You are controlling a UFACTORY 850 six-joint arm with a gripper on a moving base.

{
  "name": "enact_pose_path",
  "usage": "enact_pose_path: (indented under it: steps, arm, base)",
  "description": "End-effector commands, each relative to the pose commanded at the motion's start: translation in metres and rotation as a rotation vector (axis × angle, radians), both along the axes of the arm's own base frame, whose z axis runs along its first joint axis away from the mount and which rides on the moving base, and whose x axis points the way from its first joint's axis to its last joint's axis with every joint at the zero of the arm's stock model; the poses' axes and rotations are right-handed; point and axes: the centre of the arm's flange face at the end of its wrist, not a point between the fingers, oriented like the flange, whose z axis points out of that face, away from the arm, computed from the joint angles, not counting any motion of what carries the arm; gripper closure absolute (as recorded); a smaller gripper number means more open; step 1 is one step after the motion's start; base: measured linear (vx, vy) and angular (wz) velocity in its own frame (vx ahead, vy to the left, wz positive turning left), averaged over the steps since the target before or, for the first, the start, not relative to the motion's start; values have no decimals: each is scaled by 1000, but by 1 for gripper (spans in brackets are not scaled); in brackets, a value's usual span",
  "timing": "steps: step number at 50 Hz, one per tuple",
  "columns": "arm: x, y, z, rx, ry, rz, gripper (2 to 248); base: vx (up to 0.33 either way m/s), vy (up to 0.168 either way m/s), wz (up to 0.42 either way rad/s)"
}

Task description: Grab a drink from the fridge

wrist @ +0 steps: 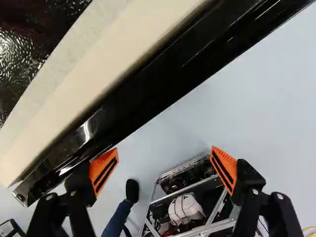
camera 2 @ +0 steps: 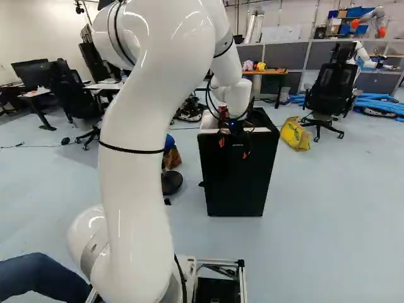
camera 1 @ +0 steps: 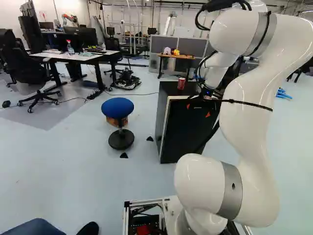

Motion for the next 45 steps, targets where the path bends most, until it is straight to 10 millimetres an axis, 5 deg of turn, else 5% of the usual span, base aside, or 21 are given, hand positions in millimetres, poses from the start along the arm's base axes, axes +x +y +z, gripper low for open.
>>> enact_pose_path:
  steps: [25,45]
  arm:
    - [2,-2,0,-23,-32,-6,3]
    - [-25,1,1,-13,-12,-21,3]
  base:
    - [0,0,0]
    - [0,0,0]
